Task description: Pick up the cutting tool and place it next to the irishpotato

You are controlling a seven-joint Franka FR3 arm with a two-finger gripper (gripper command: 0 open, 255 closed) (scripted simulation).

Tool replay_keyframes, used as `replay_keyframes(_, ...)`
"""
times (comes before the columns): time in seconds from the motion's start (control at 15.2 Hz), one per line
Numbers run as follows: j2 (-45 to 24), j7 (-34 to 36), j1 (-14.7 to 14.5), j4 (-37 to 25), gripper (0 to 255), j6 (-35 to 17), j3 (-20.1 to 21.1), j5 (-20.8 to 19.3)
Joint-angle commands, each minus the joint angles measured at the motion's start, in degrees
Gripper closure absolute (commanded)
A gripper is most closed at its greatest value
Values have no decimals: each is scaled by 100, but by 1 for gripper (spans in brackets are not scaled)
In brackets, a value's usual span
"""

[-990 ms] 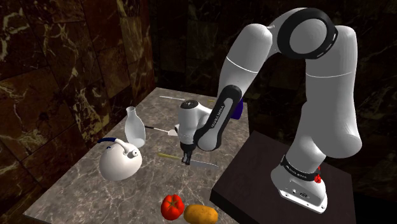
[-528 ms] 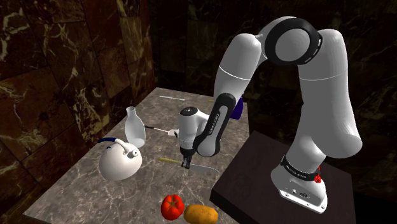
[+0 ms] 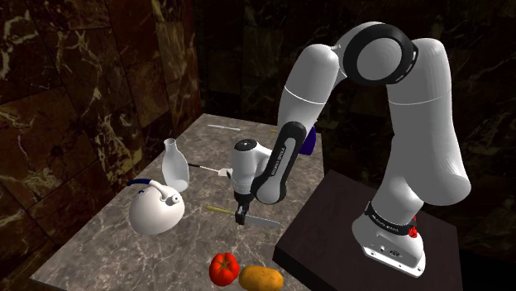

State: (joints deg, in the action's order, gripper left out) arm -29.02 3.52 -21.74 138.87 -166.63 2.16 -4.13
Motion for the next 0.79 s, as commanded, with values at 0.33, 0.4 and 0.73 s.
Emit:
replay_keyframes(0.33, 446, -33, 52, 128, 0, 318, 62, 41)
replay_keyframes(0.4, 666, -54, 79, 181, 0, 486, 94, 67)
replay_keyframes(0.73, 837, -74, 95, 216, 0, 622, 116, 93)
